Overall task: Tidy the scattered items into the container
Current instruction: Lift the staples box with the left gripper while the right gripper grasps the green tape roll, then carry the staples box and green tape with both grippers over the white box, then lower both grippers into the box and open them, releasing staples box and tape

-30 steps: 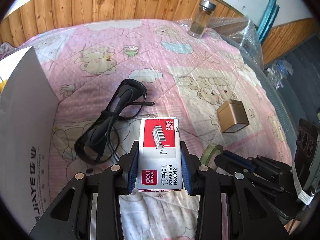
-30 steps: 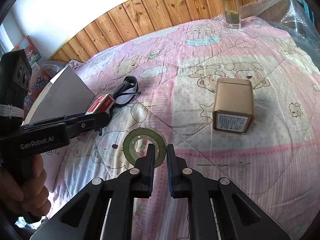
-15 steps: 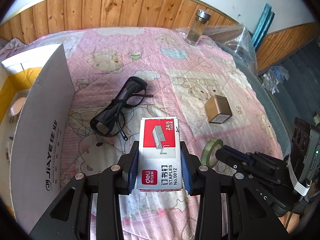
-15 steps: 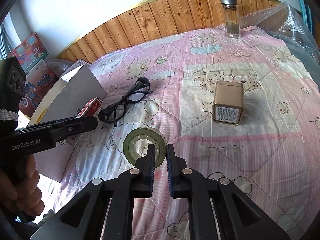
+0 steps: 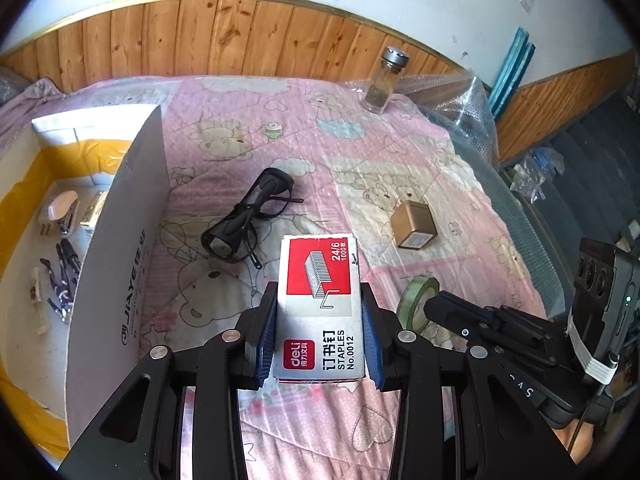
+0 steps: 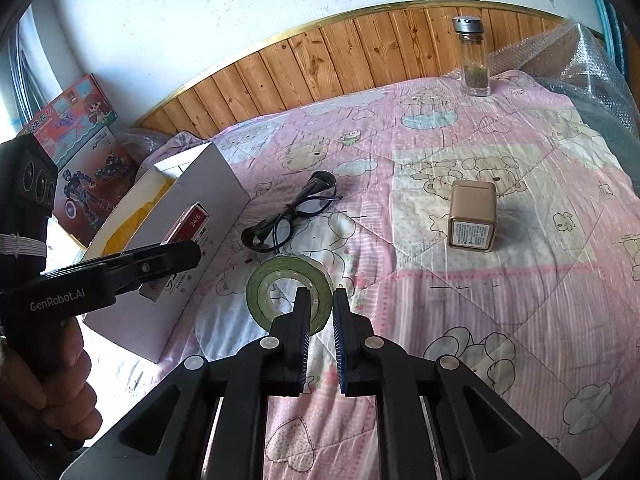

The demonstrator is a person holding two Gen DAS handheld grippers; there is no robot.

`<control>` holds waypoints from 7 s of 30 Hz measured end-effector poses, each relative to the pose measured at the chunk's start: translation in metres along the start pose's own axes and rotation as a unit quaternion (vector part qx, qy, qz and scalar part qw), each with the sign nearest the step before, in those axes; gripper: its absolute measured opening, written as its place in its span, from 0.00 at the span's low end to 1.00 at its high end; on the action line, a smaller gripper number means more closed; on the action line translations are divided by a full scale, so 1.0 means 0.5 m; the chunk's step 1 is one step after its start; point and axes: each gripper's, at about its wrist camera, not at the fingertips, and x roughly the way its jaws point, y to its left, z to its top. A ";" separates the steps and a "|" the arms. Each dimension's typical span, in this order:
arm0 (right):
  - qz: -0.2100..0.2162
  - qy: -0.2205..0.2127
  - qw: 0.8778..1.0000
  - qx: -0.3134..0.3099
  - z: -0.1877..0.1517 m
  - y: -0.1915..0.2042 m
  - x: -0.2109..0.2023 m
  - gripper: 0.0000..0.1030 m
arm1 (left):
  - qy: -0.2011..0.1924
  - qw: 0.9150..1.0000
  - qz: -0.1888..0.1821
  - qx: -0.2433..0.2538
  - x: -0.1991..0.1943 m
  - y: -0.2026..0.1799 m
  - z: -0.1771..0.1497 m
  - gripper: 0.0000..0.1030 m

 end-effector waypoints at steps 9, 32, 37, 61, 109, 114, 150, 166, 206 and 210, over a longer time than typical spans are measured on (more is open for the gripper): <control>0.007 -0.019 0.999 -0.028 0.005 0.061 -0.042 0.12 | -0.032 0.999 -0.004 -0.015 -0.073 0.017 -0.021 0.37; 0.019 -0.065 0.992 -0.102 0.022 0.228 -0.123 0.12 | -0.098 0.990 0.060 -0.087 -0.221 0.094 -0.071 0.37; 0.022 -0.071 0.990 -0.117 0.027 0.261 -0.131 0.12 | -0.106 0.987 0.072 -0.097 -0.244 0.115 -0.080 0.37; 0.043 -0.086 0.979 -0.181 0.068 0.413 -0.117 0.12 | -0.155 0.969 0.085 -0.170 -0.350 0.246 -0.101 0.37; 0.094 0.004 0.954 -0.284 0.083 0.603 0.108 0.12 | -0.053 0.977 0.175 -0.112 -0.338 0.471 -0.085 0.37; 0.098 0.019 0.948 -0.303 0.078 0.620 0.132 0.12 | -0.018 0.982 0.173 -0.071 -0.316 0.473 -0.072 0.37; 0.116 0.192 0.911 -0.346 0.029 0.664 0.301 0.12 | 0.209 0.968 0.125 0.066 -0.168 0.511 -0.058 0.37; 0.115 0.251 0.909 -0.310 0.010 0.658 0.332 0.12 | 0.266 0.952 0.119 0.095 -0.129 0.496 -0.060 0.38; 0.161 0.176 0.954 -0.183 0.061 0.558 0.233 0.18 | 0.222 0.959 0.165 0.060 -0.217 0.433 -0.029 0.50; 0.166 0.138 0.963 -0.162 0.069 0.538 0.196 0.18 | 0.185 0.966 0.170 0.057 -0.235 0.401 -0.008 0.50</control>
